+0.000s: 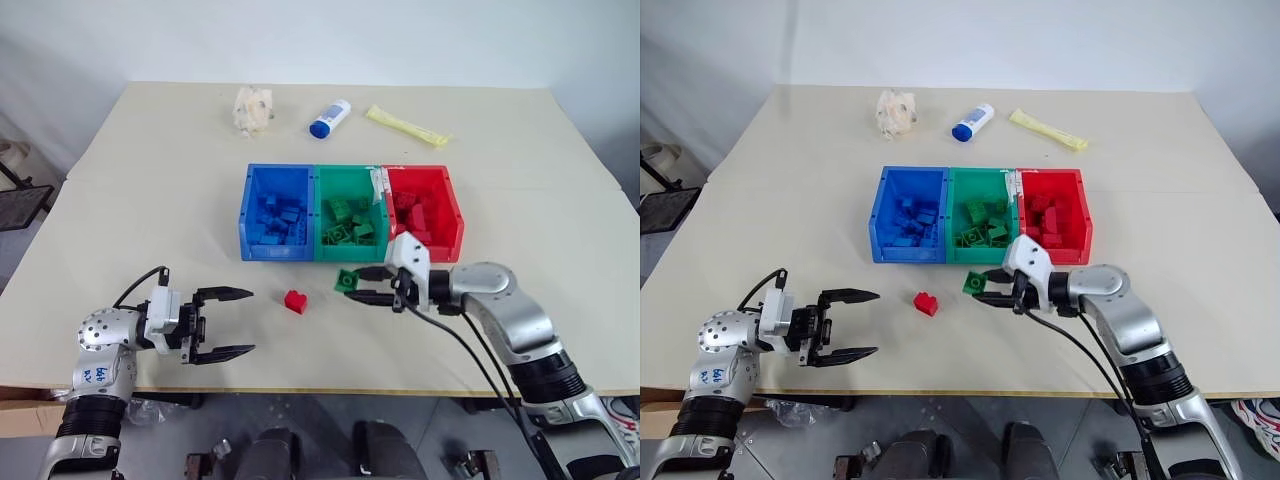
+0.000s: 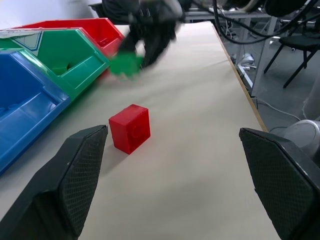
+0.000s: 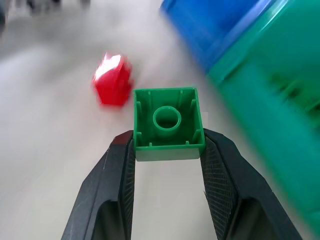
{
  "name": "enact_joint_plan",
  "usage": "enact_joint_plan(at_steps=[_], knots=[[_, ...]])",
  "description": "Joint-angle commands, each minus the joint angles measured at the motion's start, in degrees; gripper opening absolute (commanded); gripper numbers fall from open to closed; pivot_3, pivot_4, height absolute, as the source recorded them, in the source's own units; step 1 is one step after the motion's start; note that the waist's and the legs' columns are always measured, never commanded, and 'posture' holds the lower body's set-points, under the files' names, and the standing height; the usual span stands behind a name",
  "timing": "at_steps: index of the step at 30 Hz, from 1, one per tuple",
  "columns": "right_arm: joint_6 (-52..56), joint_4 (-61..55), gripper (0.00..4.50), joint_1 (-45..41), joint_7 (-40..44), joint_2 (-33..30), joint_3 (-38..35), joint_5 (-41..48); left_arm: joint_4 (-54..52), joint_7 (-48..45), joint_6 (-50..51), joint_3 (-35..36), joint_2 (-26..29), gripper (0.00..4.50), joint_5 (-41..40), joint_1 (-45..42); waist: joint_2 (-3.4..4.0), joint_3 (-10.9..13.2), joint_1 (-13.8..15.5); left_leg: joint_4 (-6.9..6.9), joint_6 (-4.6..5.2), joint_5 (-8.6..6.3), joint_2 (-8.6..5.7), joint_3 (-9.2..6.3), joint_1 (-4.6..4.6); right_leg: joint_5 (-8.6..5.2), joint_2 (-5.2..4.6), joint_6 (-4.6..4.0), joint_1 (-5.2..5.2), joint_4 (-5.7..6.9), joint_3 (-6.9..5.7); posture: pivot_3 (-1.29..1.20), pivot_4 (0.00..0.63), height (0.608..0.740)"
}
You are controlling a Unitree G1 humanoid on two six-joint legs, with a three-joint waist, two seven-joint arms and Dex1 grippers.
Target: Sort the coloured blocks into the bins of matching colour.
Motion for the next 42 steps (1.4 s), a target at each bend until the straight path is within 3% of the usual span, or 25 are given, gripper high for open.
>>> enact_joint_plan(at_steps=[1,3,7,12,21,29,42], knots=[[-1.09,2.25,1.46,-6.92,-3.19,1.20,-3.85,0.73,-0.31,-0.61,-0.08,0.91,-0.21,4.50,-0.93,-1.06,0.01,0.01,-0.19,0.00,0.00,0.00,0.00,0.01,0.00,0.00,0.00,0.00,-0.02,0.01,0.01,0.00,0.150,0.740],[-3.01,7.32,1.46,-11.04,-5.24,2.15,-4.19,-0.97,0.34,-0.63,-0.29,0.75,-0.45,4.50,-0.71,-1.66,0.01,0.01,-0.37,0.00,-0.02,0.01,0.00,0.03,0.00,0.00,0.01,0.00,-0.04,0.02,0.02,0.00,0.150,0.740],[-6.54,17.32,2.89,-16.93,-7.04,3.04,-3.40,-4.36,1.99,-0.66,-0.84,0.37,-1.20,4.50,0.00,-3.35,0.01,0.01,-0.81,-0.07,-0.03,0.02,-0.01,0.02,0.00,0.00,0.01,0.00,-0.05,0.07,-0.01,0.00,0.150,0.740],[-7.56,16.17,4.47,-16.21,-3.20,0.38,-4.03,-3.66,4.02,-0.82,-1.70,0.26,-2.09,4.50,0.44,-5.74,0.01,0.01,-1.00,-0.06,0.02,-0.01,-0.06,-0.02,-0.21,0.01,-0.02,0.01,-0.17,0.15,-0.17,0.00,0.150,0.740],[-1.38,-2.29,4.47,-0.80,9.14,-12.26,-8.32,5.39,3.96,-0.65,-1.60,0.72,-1.87,4.50,0.52,-4.89,0.01,0.01,-0.80,0.00,0.04,-0.02,-0.03,-0.14,-0.25,0.01,-0.08,0.02,-0.05,0.06,-0.52,0.00,0.150,0.740],[-4.77,-4.22,4.47,12.85,16.80,-21.83,-15.72,8.93,0.09,2.67,-0.52,4.18,0.50,4.50,0.15,0.29,0.00,0.01,-0.68,0.04,0.04,0.00,0.01,-0.06,-0.03,0.02,-0.16,0.03,0.12,-0.10,-0.48,0.00,0.150,0.740],[-8.60,3.08,4.47,12.96,20.14,-22.19,-15.84,8.62,-11.53,9.58,3.06,12.95,7.53,4.50,0.12,18.40,0.06,0.05,-0.77,-0.09,0.05,-0.01,0.01,-0.06,0.04,0.01,-0.29,0.00,0.19,-0.29,-0.45,0.00,0.150,0.740]])
